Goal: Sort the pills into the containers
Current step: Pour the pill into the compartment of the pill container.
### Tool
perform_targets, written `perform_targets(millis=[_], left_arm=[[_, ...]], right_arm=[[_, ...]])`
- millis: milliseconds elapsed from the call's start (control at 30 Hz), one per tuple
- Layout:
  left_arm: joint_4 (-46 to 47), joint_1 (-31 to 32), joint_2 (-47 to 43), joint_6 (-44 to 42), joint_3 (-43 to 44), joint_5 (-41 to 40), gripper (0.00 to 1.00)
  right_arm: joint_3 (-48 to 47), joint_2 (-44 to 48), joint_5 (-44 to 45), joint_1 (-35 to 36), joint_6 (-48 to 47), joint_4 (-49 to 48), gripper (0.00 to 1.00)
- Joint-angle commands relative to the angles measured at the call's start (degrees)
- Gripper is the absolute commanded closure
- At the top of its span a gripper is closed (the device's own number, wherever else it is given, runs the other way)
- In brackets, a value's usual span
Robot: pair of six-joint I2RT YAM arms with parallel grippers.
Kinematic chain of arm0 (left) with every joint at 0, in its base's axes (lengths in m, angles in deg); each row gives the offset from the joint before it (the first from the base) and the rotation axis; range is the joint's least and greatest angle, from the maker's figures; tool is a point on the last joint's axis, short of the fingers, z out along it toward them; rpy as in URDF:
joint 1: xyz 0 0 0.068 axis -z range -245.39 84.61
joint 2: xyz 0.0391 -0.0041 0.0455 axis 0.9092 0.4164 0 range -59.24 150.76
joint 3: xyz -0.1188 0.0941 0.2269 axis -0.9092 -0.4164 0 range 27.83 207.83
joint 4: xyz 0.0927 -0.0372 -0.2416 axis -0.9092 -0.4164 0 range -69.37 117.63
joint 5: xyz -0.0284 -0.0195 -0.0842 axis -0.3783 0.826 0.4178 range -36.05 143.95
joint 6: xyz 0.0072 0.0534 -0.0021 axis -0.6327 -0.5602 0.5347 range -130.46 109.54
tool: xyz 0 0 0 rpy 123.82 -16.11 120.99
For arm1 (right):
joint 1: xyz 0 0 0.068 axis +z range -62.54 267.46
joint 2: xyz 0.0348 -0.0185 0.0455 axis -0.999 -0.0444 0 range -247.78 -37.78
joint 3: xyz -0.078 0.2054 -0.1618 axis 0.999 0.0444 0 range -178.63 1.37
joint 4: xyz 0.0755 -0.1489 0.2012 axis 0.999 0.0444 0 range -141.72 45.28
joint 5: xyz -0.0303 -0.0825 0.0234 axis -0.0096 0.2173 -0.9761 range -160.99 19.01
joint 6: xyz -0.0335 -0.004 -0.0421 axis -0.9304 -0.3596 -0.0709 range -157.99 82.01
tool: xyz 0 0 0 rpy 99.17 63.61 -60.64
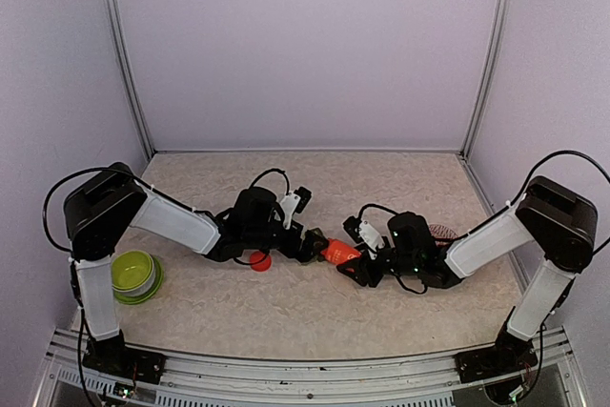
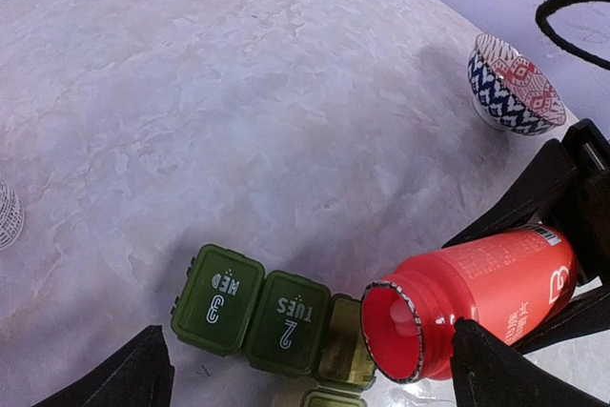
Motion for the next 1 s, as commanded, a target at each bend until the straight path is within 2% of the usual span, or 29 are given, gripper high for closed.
perform_targets(millis=[0,967], left_arm=[[-1.3,0.0,1.1,-0.5,1.2,-0.1,0.01],[-1.7,0.0,1.5,-0.5,1.6,0.3,0.01]], right_arm=[[-2.4,2.4,-1.5,-0.2,-1.0,-0.8,1.00],[-6.9,4.6,-2.1,-0.2,-1.7,9.4,1.00]])
